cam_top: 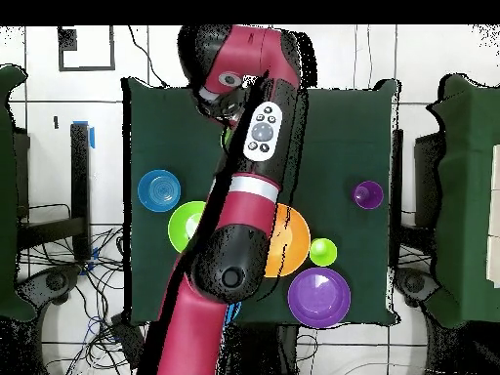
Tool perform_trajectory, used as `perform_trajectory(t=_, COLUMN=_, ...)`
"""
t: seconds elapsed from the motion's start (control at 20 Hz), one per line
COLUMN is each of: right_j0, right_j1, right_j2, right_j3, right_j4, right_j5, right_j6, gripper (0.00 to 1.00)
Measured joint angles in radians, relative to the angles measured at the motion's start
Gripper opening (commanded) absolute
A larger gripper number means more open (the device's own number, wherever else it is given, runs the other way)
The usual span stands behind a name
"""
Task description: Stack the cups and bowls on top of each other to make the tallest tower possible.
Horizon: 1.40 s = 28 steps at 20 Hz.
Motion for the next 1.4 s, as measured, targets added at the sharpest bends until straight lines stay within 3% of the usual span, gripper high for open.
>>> perform_trajectory(t=0.2, right_j0=0.037, right_j1=-0.014, right_j2=0.102, right_j3=0.031, right_j4=-0.034, right_j5=0.000, right_j6=0.000, gripper=0.00)
perform_trajectory(t=0.55, right_j0=0.064, right_j1=-0.034, right_j2=0.169, right_j3=0.041, right_j4=-0.075, right_j5=0.000, right_j6=0.000, gripper=0.00)
perform_trajectory(t=1.4, right_j0=0.071, right_j1=-0.083, right_j2=0.203, right_j3=0.049, right_j4=-0.153, right_j5=0.000, right_j6=0.000, gripper=0.00)
